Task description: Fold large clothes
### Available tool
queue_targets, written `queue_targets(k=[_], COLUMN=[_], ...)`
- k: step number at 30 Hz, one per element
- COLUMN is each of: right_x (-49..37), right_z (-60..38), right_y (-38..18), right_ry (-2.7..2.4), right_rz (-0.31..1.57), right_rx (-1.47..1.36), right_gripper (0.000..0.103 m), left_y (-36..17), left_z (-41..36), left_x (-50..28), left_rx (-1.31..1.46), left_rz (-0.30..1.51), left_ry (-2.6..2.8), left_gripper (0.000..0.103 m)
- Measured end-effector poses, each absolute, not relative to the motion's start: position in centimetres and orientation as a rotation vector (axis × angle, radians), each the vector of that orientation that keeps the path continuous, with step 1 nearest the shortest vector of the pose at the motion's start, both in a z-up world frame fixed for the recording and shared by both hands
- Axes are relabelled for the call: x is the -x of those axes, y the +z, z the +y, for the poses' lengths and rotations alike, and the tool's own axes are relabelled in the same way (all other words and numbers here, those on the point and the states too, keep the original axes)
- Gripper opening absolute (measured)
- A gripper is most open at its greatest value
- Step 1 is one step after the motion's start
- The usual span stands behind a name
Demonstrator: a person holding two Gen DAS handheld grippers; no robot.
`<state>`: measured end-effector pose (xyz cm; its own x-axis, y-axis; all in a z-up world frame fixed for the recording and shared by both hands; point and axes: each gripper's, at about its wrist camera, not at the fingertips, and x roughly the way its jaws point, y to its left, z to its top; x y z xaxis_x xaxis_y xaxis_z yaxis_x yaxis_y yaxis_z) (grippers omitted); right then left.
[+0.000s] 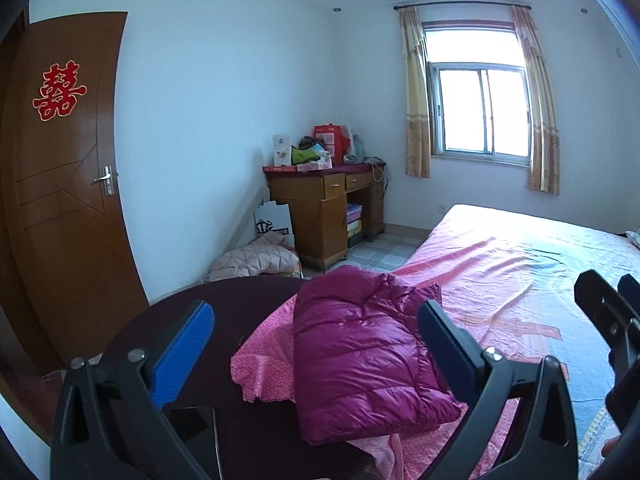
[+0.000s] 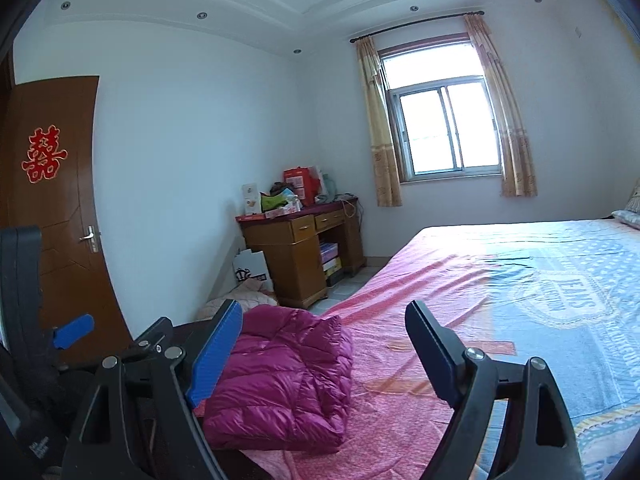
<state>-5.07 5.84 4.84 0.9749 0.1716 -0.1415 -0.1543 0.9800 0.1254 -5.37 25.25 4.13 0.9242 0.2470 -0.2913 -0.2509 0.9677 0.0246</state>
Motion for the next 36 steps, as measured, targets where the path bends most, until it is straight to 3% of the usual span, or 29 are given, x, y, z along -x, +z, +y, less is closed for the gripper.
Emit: queue_targets(k=[36], right_x=[3.9], right_z=[5.3], right_y=[3.9], right_ry=[0.182], right_rz=[0.207], right_rx=[-0.154], right_gripper=[0.085], left_y=[3.9], left_z=[24.2], left_x=[5.4], left_rx=[-0.011], left_rz=[0.325], left_ry=[0.271], left_gripper=[0.103])
